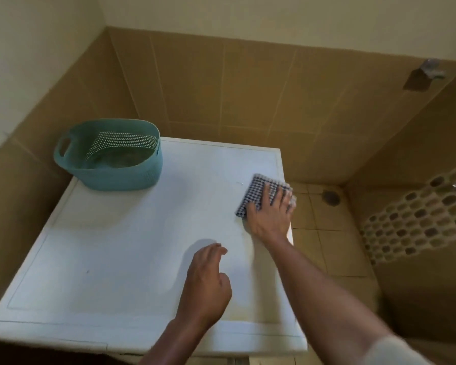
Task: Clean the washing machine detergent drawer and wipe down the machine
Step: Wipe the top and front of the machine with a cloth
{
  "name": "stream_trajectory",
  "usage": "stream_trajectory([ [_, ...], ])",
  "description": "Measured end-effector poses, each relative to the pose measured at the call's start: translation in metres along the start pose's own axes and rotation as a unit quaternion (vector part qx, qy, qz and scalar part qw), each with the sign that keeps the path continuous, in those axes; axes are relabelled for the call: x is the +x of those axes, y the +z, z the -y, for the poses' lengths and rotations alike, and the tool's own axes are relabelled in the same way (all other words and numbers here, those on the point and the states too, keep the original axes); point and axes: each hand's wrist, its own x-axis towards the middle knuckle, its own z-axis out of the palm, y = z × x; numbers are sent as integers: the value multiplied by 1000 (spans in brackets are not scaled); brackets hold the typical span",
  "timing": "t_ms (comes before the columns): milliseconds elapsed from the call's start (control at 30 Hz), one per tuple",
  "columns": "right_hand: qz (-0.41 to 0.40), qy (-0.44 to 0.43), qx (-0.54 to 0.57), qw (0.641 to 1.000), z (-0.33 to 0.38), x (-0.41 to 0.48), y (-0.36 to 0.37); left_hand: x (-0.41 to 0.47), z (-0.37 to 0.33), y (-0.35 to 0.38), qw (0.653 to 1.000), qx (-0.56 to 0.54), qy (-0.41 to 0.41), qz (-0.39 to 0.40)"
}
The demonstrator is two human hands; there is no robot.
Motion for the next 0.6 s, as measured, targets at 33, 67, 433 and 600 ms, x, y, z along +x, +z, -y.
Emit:
stream_trajectory([
  [33, 17, -33, -1, 999, 10, 22, -3, 7, 2, -2, 1000, 2, -5, -13],
  [67, 36, -69, -6, 997, 22, 41, -6, 13, 4, -4, 1000, 5, -10, -25],
  [433, 44, -268, -46, 961, -30, -85, 24, 52, 8, -9, 993, 19, -39, -106],
  [600, -4, -87, -30, 996, -35, -49, 16, 57, 0, 1, 998, 19, -22, -59],
])
